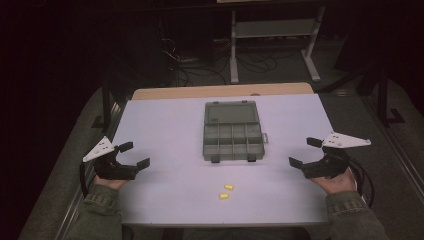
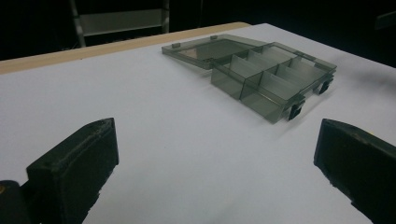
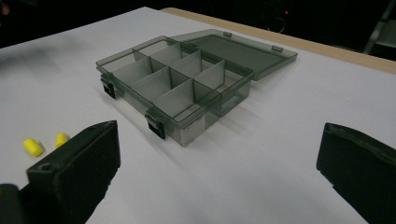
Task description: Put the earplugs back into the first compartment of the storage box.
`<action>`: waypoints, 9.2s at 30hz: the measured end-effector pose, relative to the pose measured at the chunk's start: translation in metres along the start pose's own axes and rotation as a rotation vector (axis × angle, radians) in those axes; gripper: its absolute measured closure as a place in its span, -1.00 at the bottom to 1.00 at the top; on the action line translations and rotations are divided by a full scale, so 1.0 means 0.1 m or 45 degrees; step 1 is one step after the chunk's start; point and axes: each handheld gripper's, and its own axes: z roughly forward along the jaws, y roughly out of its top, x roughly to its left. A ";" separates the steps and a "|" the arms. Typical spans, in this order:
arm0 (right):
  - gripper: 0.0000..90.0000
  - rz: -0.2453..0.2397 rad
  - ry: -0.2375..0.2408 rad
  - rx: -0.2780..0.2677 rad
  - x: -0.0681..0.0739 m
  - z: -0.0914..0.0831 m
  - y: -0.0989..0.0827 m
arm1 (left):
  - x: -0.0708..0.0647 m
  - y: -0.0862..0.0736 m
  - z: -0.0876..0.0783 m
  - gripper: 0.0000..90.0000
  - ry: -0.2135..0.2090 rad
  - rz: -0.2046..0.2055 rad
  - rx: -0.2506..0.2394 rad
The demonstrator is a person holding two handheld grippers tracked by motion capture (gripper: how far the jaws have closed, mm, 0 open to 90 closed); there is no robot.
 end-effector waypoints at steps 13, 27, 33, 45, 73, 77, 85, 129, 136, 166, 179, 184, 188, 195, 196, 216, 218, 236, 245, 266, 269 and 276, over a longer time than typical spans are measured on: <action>-1.00 -0.003 0.000 -0.013 0.00 -0.02 0.00 | -0.01 0.00 -0.01 -1.00 -0.009 0.005 -0.007; -1.00 0.003 0.018 -0.034 0.00 -0.06 0.01 | -0.07 0.09 0.04 -1.00 -0.024 0.061 0.060; -1.00 0.006 0.015 -0.034 0.00 -0.07 0.01 | -0.14 0.18 0.11 -1.00 -0.055 0.086 0.083; -1.00 0.002 0.026 -0.013 0.01 -0.05 0.01 | -0.36 0.37 0.35 -1.00 -0.144 0.189 0.187; -1.00 -0.010 0.046 0.006 0.03 -0.04 0.00 | -0.96 0.60 1.05 -1.00 -0.378 0.396 0.466; -1.00 -0.012 0.047 0.006 0.03 -0.04 0.00 | -1.03 0.58 1.11 -1.00 -0.403 0.422 0.493; -1.00 -0.015 0.049 0.002 0.03 -0.04 0.01 | -1.21 0.52 1.24 -1.00 -0.458 0.494 0.571; -1.00 -0.039 0.058 0.028 0.05 -0.02 0.00 | -1.82 0.24 1.66 -0.17 -0.676 0.732 0.860; -1.00 -0.041 0.057 0.028 0.05 -0.02 0.00 | -1.84 0.22 1.68 0.23 -0.704 0.738 0.880; -1.00 -0.033 0.059 0.030 0.05 -0.02 -0.01 | -1.77 0.47 1.62 0.79 -0.713 0.736 0.881; -1.00 -0.032 0.060 0.031 0.05 -0.02 -0.01 | -1.55 0.79 1.58 0.79 -0.648 0.725 0.803; -1.00 -0.033 0.062 0.031 0.04 -0.02 -0.01 | -1.45 0.89 1.60 0.79 -0.626 0.713 0.784; -1.00 -0.032 0.062 0.035 0.04 -0.02 -0.01 | -1.39 0.94 1.61 0.79 -0.607 0.699 0.772; -1.00 -0.034 0.063 0.035 0.04 -0.02 -0.01 | -1.24 1.04 1.63 0.79 -0.573 0.675 0.753; -1.00 -0.035 0.065 0.036 0.05 -0.01 -0.01 | -1.22 1.06 1.63 0.79 -0.568 0.667 0.744; -1.00 -0.037 0.077 0.048 0.05 -0.01 -0.02 | -0.81 1.18 1.77 0.79 -0.433 0.538 0.665; -1.00 -0.036 0.079 0.049 0.05 -0.01 -0.02 | -0.78 1.18 1.80 0.79 -0.421 0.525 0.659; -1.00 -0.038 0.089 0.051 0.05 -0.01 -0.03 | -0.59 1.21 2.12 0.79 -0.324 0.506 0.715; -1.00 -0.041 0.093 0.056 0.05 0.00 -0.04 | -0.50 1.09 2.35 0.79 -0.291 0.465 0.761; -1.00 -0.040 0.085 0.057 0.03 -0.01 -0.05 | -0.45 1.13 2.29 -0.17 -0.286 0.372 0.689; -1.00 -0.037 0.079 0.058 0.04 -0.01 -0.05 | -0.46 1.17 2.22 -0.40 -0.283 0.366 0.658; -1.00 -0.033 0.071 0.056 0.03 -0.01 -0.05 | -0.52 1.23 2.14 -0.78 -0.290 0.338 0.626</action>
